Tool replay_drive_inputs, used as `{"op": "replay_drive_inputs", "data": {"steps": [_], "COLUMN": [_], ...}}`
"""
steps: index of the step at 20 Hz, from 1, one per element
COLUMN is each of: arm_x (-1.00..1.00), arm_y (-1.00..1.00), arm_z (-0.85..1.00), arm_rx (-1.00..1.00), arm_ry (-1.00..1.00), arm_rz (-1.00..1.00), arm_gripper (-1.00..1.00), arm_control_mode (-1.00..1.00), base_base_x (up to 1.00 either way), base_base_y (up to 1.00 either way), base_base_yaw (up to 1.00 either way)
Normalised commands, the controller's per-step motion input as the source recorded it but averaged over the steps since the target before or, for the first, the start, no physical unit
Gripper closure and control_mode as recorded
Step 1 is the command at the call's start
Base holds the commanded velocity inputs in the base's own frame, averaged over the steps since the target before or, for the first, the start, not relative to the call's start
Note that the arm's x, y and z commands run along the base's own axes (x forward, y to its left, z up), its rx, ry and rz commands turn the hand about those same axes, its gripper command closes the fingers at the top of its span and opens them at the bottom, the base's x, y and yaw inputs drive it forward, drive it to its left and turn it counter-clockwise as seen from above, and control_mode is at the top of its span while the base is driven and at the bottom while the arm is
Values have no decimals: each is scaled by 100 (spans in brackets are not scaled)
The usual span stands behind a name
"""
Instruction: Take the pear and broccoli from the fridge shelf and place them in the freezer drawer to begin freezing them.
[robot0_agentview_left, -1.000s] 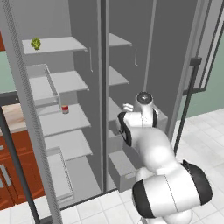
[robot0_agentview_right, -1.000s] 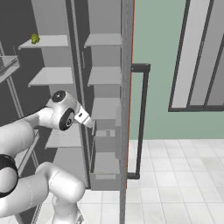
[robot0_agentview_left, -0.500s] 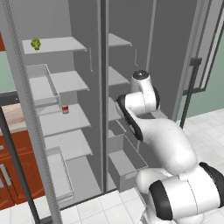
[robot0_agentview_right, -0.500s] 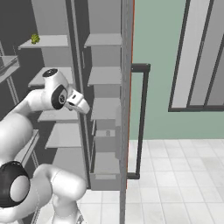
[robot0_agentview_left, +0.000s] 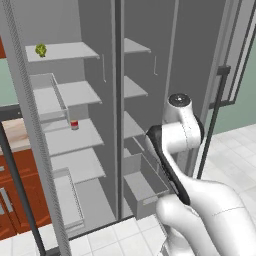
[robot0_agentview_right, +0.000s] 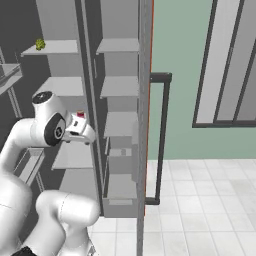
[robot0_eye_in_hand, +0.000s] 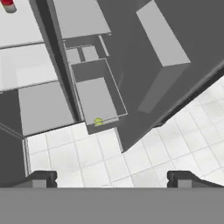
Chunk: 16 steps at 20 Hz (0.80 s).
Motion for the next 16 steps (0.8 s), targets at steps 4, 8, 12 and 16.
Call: {"op": "replay_drive_inputs", "data": {"steps": [4, 8, 12, 16], "arm_x": [-98, -83, -51, -5], "arm_y": [0, 0, -9, 0], "arm_z": [0, -9, 0, -6], "arm_rx": [0, 0, 0, 0], "arm_ry": [3, 0, 0, 4], "arm_rz": [7, 0, -2, 0], "arm_gripper": [-100, -100, -100, -100], "arm_control_mode": [-100, -100, -100, -100], "base_base_x": [0, 0, 0, 0], "base_base_y": [0, 0, 0, 0], "base_base_yaw": [0, 0, 0, 0]}}
